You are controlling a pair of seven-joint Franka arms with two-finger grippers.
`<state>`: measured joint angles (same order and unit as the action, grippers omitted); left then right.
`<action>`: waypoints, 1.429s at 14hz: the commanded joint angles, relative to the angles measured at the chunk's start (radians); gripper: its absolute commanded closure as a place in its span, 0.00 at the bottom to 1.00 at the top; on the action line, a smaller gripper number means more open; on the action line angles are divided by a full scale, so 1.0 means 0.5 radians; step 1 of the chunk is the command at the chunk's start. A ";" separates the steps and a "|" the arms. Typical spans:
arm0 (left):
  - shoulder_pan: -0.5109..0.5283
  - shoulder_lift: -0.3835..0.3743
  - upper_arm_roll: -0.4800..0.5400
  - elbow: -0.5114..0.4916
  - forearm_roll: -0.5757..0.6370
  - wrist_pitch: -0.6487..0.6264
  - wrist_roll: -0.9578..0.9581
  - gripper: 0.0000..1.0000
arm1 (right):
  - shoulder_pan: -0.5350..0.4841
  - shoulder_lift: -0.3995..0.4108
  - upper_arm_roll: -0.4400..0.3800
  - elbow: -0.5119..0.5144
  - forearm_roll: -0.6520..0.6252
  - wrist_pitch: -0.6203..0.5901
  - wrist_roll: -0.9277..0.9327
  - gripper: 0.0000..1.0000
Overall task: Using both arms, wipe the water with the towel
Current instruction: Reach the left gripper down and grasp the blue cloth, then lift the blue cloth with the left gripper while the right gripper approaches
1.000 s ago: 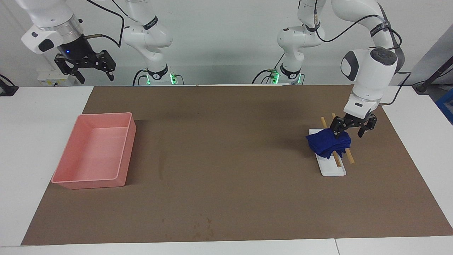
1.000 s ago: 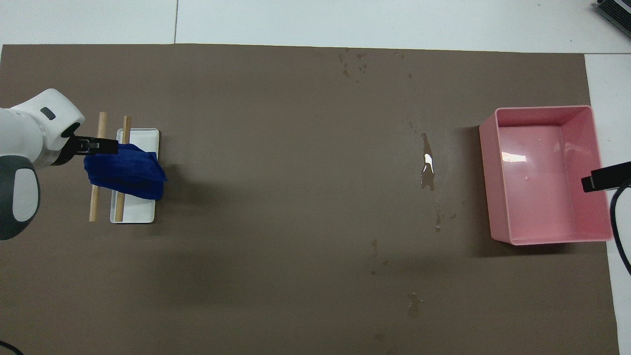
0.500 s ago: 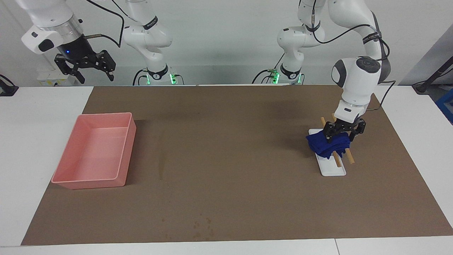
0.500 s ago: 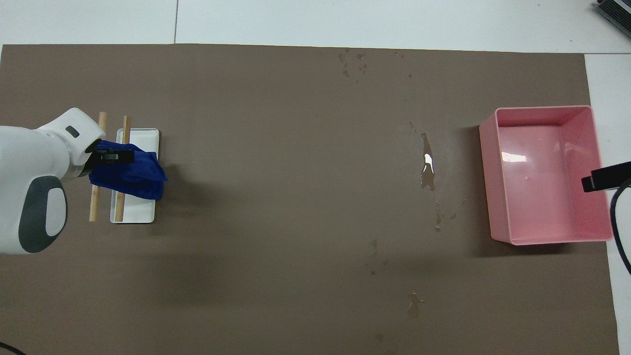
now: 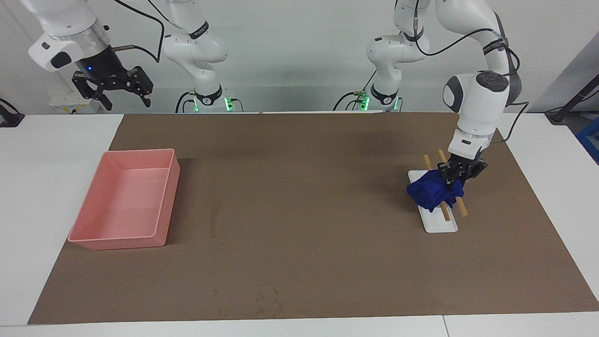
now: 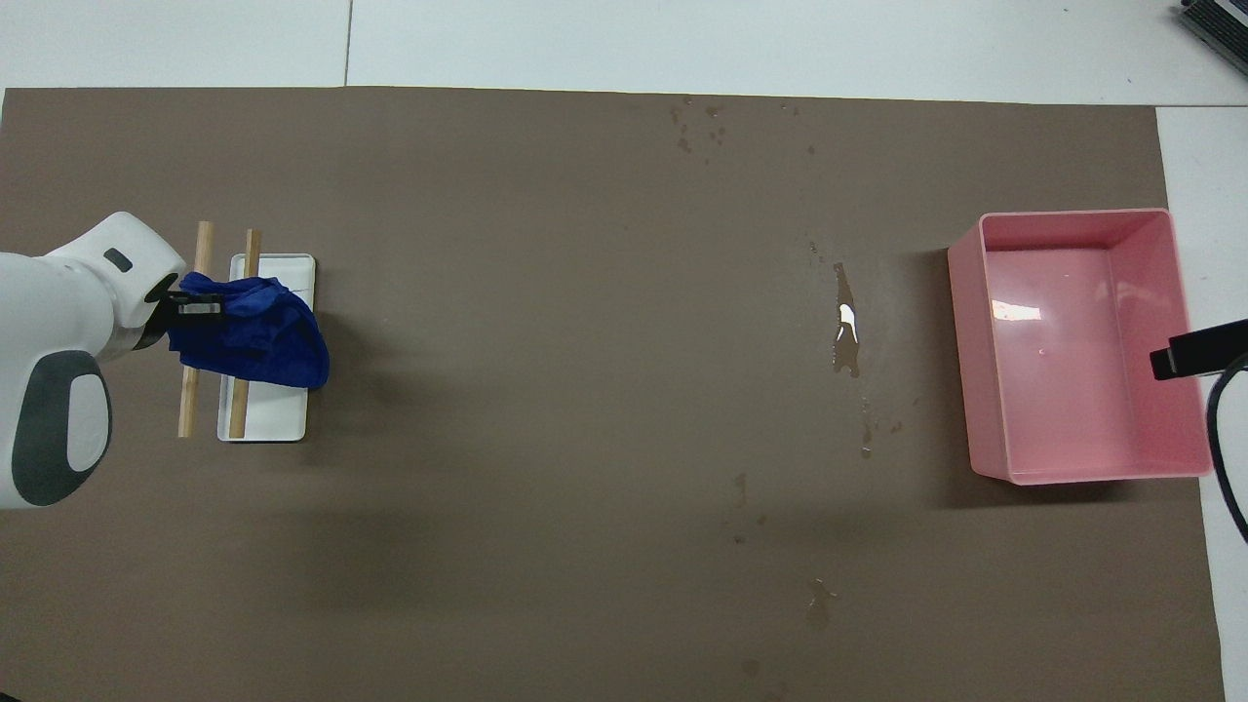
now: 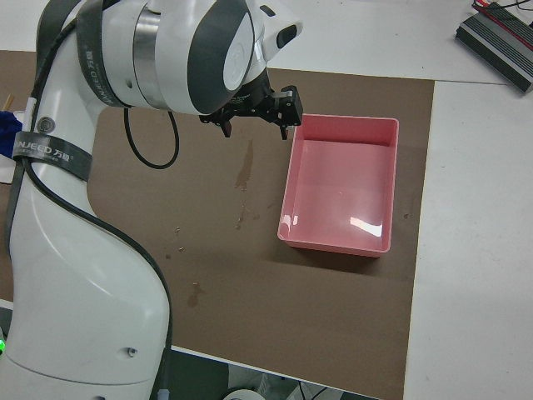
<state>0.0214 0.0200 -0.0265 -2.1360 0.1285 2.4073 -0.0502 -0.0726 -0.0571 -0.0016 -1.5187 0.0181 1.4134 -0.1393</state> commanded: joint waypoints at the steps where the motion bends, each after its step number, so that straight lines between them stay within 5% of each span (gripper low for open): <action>1: -0.003 -0.012 -0.015 0.004 0.028 -0.028 -0.041 1.00 | -0.027 0.010 0.012 0.022 0.013 -0.026 0.018 0.00; 11: -0.003 -0.028 -0.014 0.249 -0.002 -0.359 -0.230 1.00 | -0.021 0.010 0.012 0.022 0.016 -0.026 0.015 0.00; 20: -0.043 -0.043 -0.128 0.670 -0.873 -0.983 -1.922 1.00 | 0.001 0.007 0.015 0.019 0.025 -0.029 0.015 0.00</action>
<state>0.0108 0.0058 -0.0739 -1.8349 -0.2298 1.9657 -0.8383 -0.0703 -0.0571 0.0023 -1.5187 0.0192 1.4134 -0.1393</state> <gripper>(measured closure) 0.819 0.000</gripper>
